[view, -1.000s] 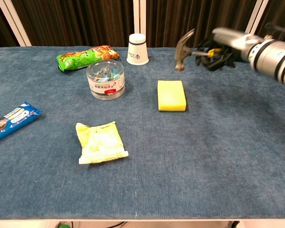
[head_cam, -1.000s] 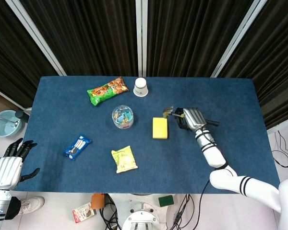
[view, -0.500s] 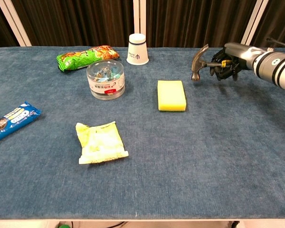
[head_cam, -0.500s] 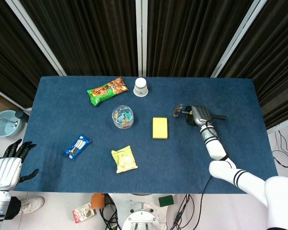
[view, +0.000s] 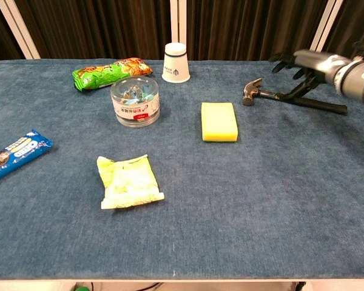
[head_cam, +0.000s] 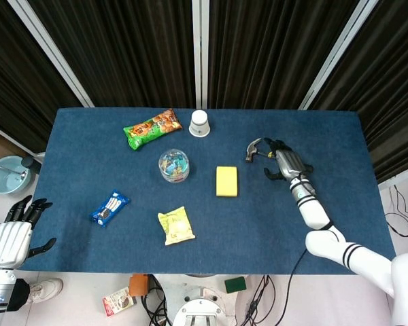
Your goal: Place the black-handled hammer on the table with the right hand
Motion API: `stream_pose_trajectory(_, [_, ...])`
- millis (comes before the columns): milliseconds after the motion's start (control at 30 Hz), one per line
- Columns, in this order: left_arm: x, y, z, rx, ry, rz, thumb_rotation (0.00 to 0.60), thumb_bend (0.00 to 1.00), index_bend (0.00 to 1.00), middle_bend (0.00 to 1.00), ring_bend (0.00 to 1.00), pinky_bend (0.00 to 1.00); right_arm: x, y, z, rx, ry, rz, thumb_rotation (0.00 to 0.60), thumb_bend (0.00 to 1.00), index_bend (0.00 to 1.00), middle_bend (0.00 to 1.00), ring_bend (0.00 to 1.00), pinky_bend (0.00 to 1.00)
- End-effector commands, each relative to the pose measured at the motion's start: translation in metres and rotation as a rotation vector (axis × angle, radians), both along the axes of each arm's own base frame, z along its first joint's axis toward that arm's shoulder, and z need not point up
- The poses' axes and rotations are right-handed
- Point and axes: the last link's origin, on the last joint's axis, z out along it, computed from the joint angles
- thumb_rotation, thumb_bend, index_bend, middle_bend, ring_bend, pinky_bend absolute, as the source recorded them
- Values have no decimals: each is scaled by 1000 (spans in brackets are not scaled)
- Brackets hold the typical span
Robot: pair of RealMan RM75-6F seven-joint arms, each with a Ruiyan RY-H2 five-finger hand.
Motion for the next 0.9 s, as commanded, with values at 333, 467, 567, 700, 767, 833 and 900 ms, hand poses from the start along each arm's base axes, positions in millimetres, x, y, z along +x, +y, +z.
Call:
stream_pose_trajectory(333, [5,7,4,14,4,-16,600,143,202,170,51,110,-48,133,127,-281,253,114,600,412,0,147,18,143])
stream_pose_trajectory(467, [8,9,3,12,2,-21,600,143,202,170,51,110,-67,179,143,-326,261,79,600,414,0,141,18,144])
stream_pose_trajectory(567, [12,10,1,11,4,-30,600,143,202,170,51,110,-78,204,147,-349,262,61,600,413,1,139,17,143])
stream_pose_trajectory(700, [16,12,1,26,5,-46,600,143,201,170,51,110,-85,221,145,-362,255,56,600,419,0,139,17,143])
stream_pose_trajectory(767, [18,13,2,39,8,-54,600,143,201,170,51,109,-85,224,144,-358,250,63,600,423,1,139,17,143])
stream_pose_trajectory(833, [20,13,2,46,10,-58,600,143,202,170,51,109,-84,225,143,-343,246,72,600,427,3,139,17,143])
stream_pose_trajectory(900, [21,12,3,51,15,-61,600,143,201,170,50,109,-83,225,143,-328,241,79,600,428,8,140,17,143])
